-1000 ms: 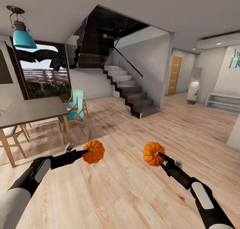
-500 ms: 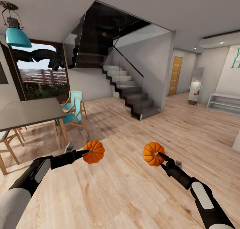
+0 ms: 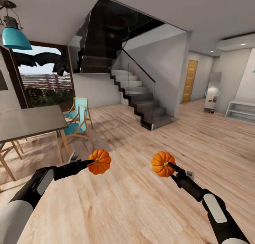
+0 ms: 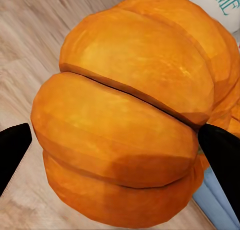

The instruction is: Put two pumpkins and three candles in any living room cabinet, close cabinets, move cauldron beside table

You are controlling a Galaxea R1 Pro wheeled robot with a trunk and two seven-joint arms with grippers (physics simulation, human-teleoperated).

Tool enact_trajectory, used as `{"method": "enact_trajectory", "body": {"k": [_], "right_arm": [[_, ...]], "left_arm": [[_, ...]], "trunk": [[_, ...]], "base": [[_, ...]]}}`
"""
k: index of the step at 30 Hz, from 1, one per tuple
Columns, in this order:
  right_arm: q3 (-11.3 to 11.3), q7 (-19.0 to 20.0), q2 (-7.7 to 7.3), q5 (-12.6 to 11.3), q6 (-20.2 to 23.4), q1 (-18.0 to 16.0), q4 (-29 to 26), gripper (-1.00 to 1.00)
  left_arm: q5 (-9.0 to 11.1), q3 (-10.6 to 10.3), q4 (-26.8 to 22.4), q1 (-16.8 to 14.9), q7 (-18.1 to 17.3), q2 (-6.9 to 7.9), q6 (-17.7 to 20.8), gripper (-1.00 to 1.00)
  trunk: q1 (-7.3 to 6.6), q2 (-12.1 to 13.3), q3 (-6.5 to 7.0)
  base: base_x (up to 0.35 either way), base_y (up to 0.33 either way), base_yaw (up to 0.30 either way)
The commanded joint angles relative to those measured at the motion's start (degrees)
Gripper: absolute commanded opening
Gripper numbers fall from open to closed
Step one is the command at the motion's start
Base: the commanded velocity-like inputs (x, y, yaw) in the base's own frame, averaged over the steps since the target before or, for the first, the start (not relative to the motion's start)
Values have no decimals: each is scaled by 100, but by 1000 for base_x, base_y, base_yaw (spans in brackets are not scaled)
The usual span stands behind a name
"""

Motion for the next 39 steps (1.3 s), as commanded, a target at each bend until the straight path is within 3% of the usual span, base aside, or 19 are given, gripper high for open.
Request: {"method": "enact_trajectory", "body": {"k": [1,39], "right_arm": [[-16,1,1,-79,59,-6,-4,-100],[-7,0,1,-76,59,-7,-5,-100]], "left_arm": [[73,5,-3,-6,-2,0,52,-100],[73,5,-3,-6,-6,0,52,-100]], "trunk": [[2,-3,-3],[2,-3,163]], "base": [[294,-122,117],[237,-189,232]]}}
